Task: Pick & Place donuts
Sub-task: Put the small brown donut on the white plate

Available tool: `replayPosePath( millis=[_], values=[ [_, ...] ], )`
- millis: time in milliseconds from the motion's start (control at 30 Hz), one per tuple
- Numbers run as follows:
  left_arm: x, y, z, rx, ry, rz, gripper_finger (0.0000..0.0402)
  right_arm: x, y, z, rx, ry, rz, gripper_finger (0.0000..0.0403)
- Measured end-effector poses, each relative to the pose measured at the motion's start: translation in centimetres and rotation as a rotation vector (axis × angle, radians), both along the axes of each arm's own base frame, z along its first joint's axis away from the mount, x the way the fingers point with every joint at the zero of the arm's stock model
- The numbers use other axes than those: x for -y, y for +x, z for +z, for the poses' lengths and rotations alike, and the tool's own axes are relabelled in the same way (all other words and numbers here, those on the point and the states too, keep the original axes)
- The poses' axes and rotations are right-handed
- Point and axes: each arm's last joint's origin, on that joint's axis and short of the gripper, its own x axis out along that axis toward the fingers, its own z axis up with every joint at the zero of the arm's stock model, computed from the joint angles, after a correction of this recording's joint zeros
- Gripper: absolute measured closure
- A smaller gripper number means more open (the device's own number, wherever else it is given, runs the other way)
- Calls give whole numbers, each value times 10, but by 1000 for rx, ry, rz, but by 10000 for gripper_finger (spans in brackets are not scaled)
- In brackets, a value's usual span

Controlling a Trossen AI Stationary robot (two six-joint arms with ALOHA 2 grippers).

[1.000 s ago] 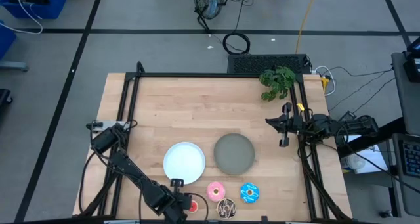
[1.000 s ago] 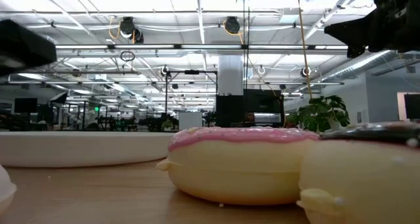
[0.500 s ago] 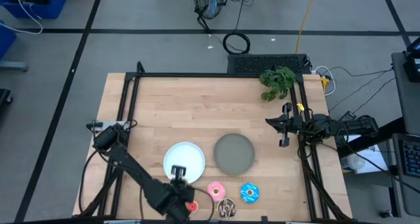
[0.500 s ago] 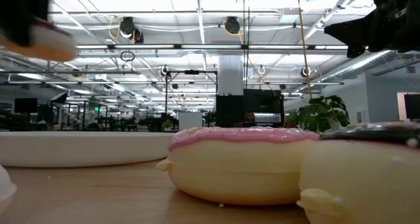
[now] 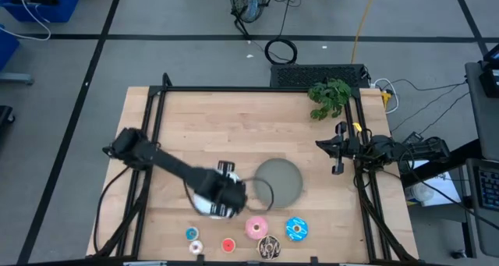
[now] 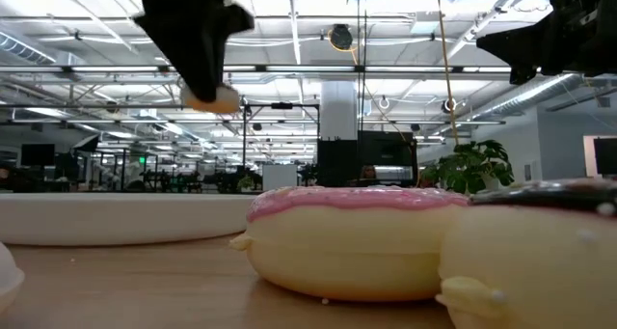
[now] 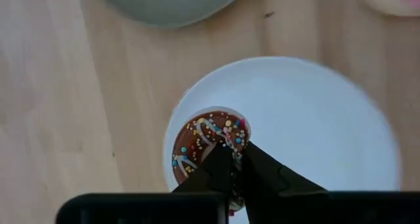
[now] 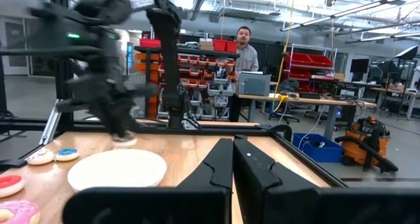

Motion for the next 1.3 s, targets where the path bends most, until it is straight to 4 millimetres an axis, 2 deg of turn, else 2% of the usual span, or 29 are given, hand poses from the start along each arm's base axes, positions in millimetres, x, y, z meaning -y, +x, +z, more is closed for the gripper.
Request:
replayPosePath(
  millis=[133,300,467,600,833,1033,1200,1300],
  values=[
    [-23,-7,-12,44,-77,47,393,0,0,0,-1,0,2,403],
    [-31,-20,-43,-1,-96,80,374,0,0,0,-4,-1,1,403],
    [-29,-26,-67,-28,-137,96,387,0,0,0,-3,-1,-1,403],
    [-31,-27,-70,-9,-106,108,393,0,0,0,-1,0,-1,403],
    [-33,-24,-70,26,-103,138,368,0,0,0,-1,0,-1,403],
    [-38,-22,-71,29,-107,171,373,0,0,0,-1,0,-1,403],
    [-43,-28,-84,6,-139,201,386,0,0,0,-1,0,-1,403],
    [-45,-31,-88,-6,-154,217,378,0,0,0,-1,0,-1,403]
  ],
)
